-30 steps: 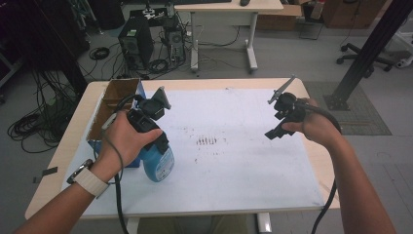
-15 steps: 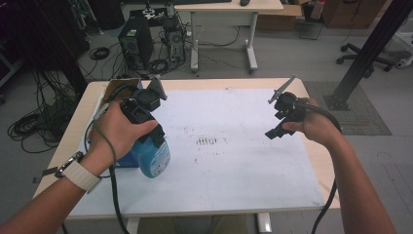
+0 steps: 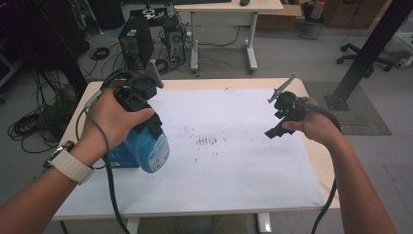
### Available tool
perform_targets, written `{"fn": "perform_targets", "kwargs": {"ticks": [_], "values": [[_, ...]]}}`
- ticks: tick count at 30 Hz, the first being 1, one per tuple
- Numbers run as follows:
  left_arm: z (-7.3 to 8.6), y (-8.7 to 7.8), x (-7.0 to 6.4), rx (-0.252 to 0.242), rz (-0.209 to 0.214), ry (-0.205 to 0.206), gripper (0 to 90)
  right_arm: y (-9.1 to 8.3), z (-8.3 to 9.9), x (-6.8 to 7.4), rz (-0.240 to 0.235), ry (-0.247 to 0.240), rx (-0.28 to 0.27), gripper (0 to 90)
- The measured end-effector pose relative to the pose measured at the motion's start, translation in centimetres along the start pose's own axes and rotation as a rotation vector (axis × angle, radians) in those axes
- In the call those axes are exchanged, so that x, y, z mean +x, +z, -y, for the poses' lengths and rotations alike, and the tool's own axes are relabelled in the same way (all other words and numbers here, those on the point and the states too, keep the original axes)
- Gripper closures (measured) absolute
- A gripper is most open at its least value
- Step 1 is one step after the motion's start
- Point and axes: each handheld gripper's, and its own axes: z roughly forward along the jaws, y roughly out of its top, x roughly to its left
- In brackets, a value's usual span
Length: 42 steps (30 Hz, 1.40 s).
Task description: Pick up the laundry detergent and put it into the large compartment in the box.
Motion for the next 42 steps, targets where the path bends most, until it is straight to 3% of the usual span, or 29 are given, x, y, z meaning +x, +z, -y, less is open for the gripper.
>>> {"fn": "perform_targets", "kwargs": {"ticks": [20,42], "values": [[-1.0,-3.9,0.9,-0.013,-0.027,-0.045,37.2,-0.2,-0.3,-0.1,-0.002,-0.006,-0.015,12.5],[-1.6,-6.9,3.6,-0.051,-0.035,-0.165,37.3,0.1,-0.5,-0.2,-0.006,-0.007,-0.014,12.5]]}}
